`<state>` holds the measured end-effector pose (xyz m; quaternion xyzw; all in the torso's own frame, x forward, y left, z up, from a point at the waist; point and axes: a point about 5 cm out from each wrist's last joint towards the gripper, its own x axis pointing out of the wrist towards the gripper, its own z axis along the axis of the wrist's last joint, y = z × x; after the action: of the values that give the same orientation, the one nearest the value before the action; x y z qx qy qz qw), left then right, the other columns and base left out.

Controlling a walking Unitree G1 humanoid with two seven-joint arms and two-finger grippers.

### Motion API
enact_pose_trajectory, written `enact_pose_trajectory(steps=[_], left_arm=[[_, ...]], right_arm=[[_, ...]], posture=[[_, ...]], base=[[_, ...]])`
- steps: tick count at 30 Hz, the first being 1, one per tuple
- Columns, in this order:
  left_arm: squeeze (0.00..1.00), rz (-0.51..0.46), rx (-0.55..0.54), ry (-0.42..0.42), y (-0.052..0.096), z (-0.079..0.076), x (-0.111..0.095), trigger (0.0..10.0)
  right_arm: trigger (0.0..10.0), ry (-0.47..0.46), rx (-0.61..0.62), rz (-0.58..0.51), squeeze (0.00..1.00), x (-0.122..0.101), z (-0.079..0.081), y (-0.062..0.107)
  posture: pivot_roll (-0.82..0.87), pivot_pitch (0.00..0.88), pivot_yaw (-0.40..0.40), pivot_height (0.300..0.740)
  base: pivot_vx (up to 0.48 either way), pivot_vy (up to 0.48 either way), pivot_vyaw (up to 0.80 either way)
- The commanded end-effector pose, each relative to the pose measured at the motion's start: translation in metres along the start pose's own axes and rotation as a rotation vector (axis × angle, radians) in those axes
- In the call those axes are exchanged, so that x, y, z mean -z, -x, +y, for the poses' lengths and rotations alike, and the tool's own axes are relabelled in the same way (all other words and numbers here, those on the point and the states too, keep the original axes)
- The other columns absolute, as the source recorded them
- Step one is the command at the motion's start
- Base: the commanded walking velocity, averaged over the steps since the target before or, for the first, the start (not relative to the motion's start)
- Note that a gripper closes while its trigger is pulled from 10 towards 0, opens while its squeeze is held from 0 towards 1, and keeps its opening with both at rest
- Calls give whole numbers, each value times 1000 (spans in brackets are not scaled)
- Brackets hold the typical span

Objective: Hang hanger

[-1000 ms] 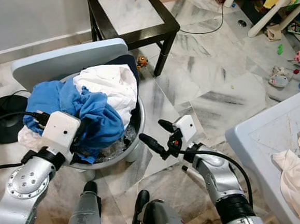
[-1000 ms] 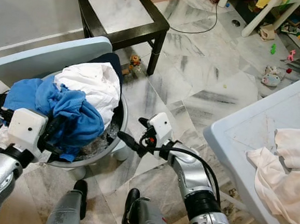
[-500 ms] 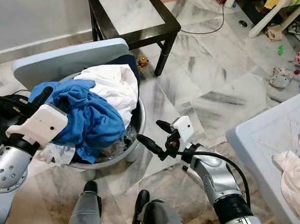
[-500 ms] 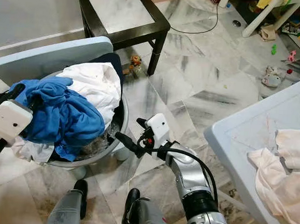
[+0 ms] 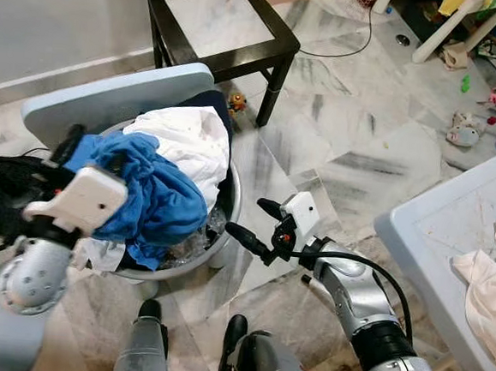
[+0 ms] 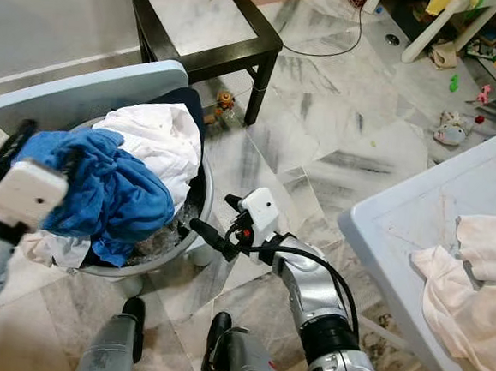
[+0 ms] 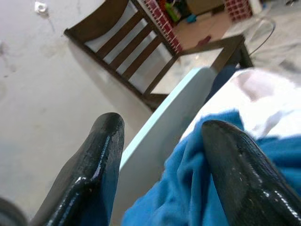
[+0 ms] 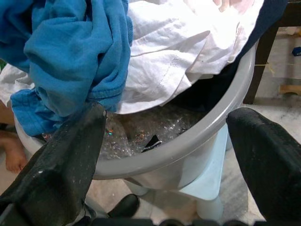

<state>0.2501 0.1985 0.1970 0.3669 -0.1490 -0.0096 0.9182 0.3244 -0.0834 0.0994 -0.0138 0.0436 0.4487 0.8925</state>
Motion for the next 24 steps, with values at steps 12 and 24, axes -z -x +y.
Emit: enact_pose_trajectory(steps=[12,24], left_arm=[[0,69,30,187,-7,-18,-6,10000],[0,263,-161,211,19,21,28,10000]], right_arm=[[10000,2,15,19,0,7,-1,3],[10000,5,4,22,0,8,3,0]], posture=[[410,380,-180,740],[430,385,-173,740]], base=[[0,0,0],[0,0,0]])
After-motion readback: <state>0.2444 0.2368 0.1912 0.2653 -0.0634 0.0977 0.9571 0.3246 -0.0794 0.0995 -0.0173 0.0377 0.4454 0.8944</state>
